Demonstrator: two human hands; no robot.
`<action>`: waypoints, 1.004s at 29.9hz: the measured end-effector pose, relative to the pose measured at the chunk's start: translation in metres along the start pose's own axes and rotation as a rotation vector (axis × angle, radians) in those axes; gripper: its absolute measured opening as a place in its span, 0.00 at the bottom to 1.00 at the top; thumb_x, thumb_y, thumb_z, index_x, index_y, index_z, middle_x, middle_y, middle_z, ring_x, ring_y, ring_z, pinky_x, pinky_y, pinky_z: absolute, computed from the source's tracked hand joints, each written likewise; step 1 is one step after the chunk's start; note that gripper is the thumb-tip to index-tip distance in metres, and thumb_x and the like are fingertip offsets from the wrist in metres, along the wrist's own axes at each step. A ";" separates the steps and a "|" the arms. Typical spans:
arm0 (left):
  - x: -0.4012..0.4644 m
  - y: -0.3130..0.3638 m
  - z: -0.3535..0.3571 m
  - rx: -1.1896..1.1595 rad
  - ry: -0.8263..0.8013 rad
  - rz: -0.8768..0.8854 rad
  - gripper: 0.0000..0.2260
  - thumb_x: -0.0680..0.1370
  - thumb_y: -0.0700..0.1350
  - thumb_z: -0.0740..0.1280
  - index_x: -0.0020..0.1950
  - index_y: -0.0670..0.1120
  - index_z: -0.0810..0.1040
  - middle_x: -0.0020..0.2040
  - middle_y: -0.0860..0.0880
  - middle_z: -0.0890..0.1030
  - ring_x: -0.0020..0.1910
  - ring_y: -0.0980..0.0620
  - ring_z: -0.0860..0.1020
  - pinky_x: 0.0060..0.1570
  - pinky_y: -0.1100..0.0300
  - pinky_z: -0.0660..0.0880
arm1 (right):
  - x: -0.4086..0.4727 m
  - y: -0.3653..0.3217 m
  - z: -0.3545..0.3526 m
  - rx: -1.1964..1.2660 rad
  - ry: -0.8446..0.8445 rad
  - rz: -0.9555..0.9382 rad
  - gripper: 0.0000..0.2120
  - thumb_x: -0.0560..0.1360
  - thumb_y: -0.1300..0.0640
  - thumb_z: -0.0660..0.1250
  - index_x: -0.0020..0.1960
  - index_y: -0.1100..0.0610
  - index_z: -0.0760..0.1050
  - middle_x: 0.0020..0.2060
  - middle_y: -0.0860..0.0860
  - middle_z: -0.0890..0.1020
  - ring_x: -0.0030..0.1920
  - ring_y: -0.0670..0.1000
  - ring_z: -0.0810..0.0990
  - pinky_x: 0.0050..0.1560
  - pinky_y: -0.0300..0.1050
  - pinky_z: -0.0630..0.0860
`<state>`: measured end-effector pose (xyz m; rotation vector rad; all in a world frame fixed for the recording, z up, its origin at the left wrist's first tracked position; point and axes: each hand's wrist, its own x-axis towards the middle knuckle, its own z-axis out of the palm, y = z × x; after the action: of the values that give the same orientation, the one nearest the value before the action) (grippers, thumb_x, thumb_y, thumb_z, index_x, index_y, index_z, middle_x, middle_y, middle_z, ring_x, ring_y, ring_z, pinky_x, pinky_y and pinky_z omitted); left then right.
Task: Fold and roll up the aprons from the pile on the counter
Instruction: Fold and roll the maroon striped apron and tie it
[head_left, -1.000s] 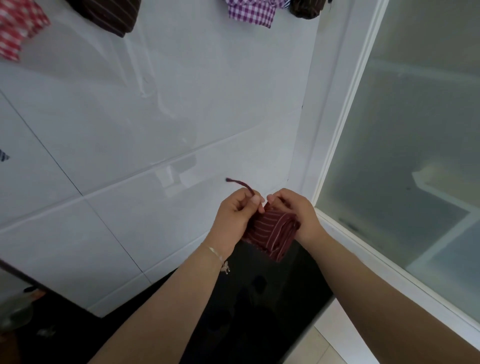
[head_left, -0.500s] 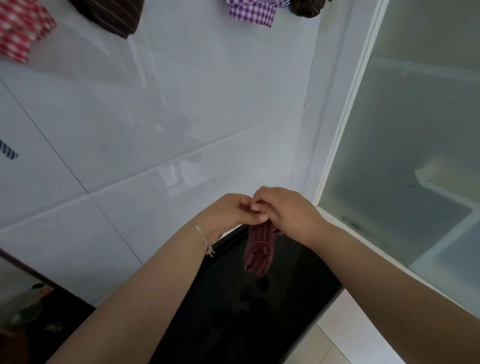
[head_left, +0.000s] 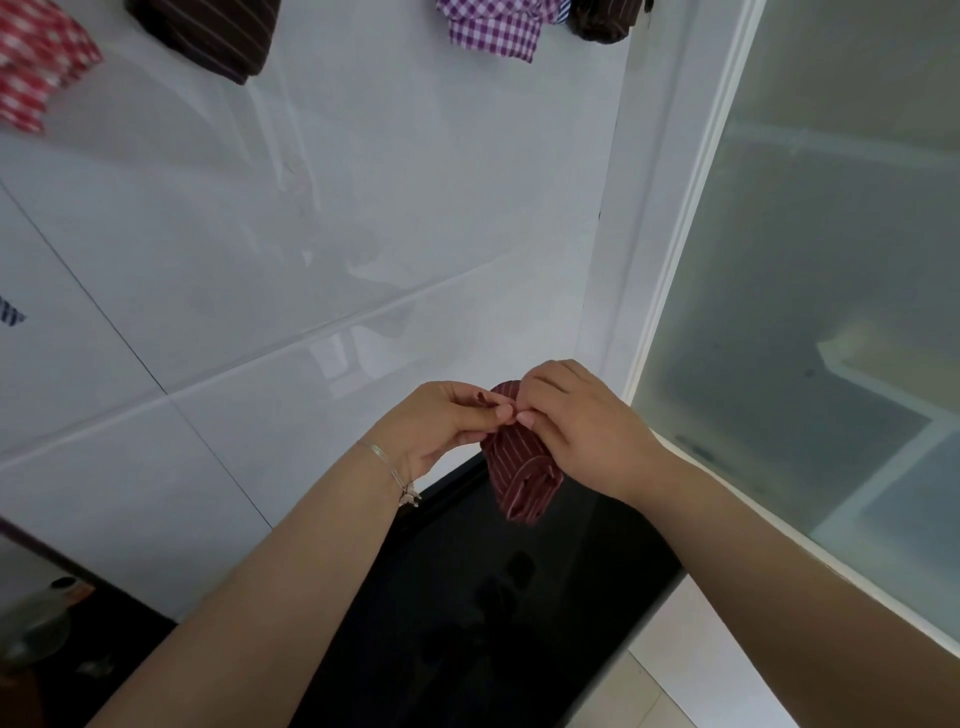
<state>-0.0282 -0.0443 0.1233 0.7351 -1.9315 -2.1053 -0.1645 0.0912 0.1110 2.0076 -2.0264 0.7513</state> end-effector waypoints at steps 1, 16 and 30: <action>0.000 0.000 -0.001 0.010 -0.013 0.008 0.06 0.69 0.39 0.73 0.45 0.43 0.83 0.42 0.50 0.84 0.45 0.57 0.81 0.54 0.62 0.76 | -0.001 0.000 0.000 0.032 -0.006 -0.004 0.11 0.79 0.52 0.56 0.49 0.55 0.75 0.52 0.48 0.77 0.55 0.49 0.73 0.56 0.47 0.72; -0.002 0.001 0.005 0.658 0.043 0.282 0.09 0.74 0.35 0.70 0.46 0.49 0.81 0.42 0.51 0.82 0.40 0.52 0.81 0.43 0.60 0.77 | -0.012 -0.023 0.005 0.349 -0.043 0.362 0.13 0.80 0.45 0.57 0.38 0.47 0.69 0.28 0.46 0.74 0.32 0.44 0.74 0.33 0.37 0.68; -0.002 -0.026 0.001 1.429 0.305 1.011 0.04 0.72 0.45 0.64 0.43 0.46 0.78 0.37 0.49 0.75 0.25 0.50 0.71 0.21 0.62 0.62 | 0.015 0.010 -0.019 0.763 -0.373 0.558 0.10 0.74 0.61 0.70 0.54 0.53 0.83 0.47 0.47 0.85 0.49 0.46 0.83 0.57 0.43 0.78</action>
<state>-0.0225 -0.0391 0.0983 0.0610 -2.5174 0.0898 -0.1792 0.0865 0.1324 2.0228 -2.9040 1.5524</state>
